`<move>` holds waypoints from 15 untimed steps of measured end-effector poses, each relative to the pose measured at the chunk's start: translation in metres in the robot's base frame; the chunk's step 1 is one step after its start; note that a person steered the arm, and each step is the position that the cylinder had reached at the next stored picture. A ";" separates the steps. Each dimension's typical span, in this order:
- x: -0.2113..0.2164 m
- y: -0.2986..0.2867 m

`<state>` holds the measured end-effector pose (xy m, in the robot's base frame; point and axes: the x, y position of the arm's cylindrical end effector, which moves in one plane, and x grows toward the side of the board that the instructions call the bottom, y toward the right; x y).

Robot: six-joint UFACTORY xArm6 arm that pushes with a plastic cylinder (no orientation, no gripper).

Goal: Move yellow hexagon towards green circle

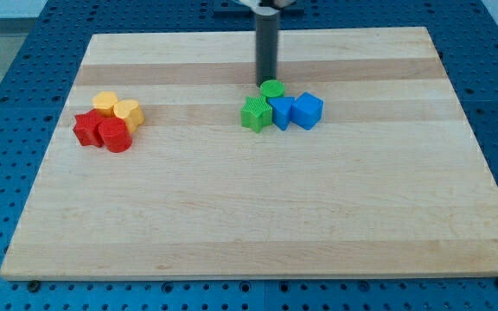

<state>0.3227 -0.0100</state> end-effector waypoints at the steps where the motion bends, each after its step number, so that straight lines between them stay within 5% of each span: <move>1: 0.000 -0.059; 4: 0.000 -0.248; 6: 0.054 -0.289; 10: 0.057 -0.198; 15: 0.007 -0.136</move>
<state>0.3294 -0.1458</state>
